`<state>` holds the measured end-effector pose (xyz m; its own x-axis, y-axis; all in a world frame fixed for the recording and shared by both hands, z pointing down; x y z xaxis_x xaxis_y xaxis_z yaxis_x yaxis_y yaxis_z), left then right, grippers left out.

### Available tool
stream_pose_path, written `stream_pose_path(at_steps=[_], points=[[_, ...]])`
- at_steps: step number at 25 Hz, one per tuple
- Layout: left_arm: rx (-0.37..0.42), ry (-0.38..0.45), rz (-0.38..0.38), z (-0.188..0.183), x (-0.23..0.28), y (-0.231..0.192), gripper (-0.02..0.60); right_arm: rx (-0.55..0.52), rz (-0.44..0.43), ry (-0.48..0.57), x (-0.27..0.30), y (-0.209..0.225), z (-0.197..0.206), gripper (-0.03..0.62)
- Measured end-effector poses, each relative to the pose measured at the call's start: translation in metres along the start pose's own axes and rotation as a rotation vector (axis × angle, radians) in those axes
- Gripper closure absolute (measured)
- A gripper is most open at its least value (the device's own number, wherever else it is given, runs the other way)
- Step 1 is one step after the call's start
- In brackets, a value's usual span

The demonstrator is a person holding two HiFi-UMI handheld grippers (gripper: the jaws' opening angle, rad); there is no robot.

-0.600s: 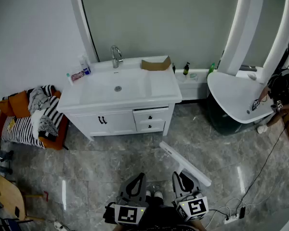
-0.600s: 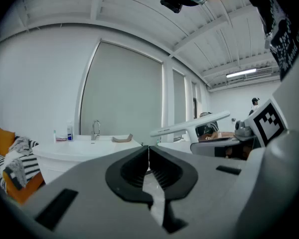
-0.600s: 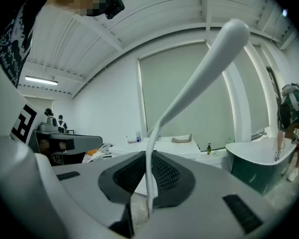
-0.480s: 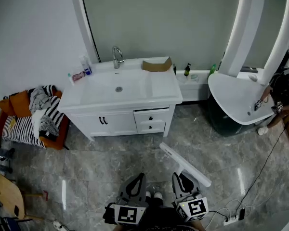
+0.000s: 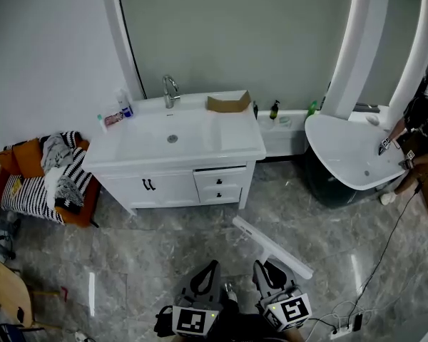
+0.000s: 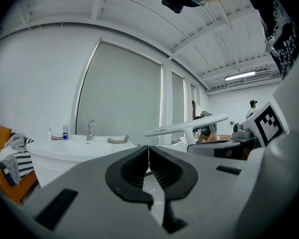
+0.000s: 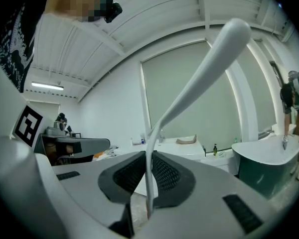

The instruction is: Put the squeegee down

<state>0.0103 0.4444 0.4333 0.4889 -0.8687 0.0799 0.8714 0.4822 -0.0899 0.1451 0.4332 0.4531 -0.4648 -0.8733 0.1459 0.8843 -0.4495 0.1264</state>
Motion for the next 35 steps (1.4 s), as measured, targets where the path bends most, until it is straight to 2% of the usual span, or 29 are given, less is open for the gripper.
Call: stream_pose_path(at_steps=[7,14,17,21,26,30,35], points=[[0.011,0.020,0.026,-0.003,0.018,-0.014,0.575,0.030,-0.004,0.004,0.021,0.003,0.002,0.540],[0.003,0.015,0.042,-0.019,0.048,-0.069,0.575,0.039,0.023,-0.003,0.078,-0.001,-0.015,0.542],[0.016,0.024,0.051,-0.029,0.061,-0.093,0.575,0.029,0.023,0.019,0.099,-0.004,-0.029,0.543],[-0.005,0.020,0.063,-0.030,0.076,-0.117,0.575,0.040,0.035,0.037,0.124,-0.003,-0.037,0.543],[-0.001,0.006,0.099,-0.024,0.080,-0.130,0.575,0.078,0.050,0.016,0.140,-0.011,-0.029,0.543],[-0.018,-0.016,0.109,-0.019,0.085,-0.138,0.575,0.154,0.043,0.039,0.153,-0.016,-0.033,0.543],[-0.029,-0.015,0.101,-0.018,0.090,-0.144,0.575,0.116,0.019,0.036,0.162,-0.015,-0.030,0.543]])
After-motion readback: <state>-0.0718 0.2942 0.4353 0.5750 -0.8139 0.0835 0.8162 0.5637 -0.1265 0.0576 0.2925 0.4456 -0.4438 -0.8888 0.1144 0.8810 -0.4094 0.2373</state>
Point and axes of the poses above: the fingertips, and each gripper's own axes: x forward along the fingers, y to its right, z out of its underside, the point moved 3 cm from there along -x, backward along the fingers, and after that the axes turned 8 degrees about z, right-handed, at the moved point
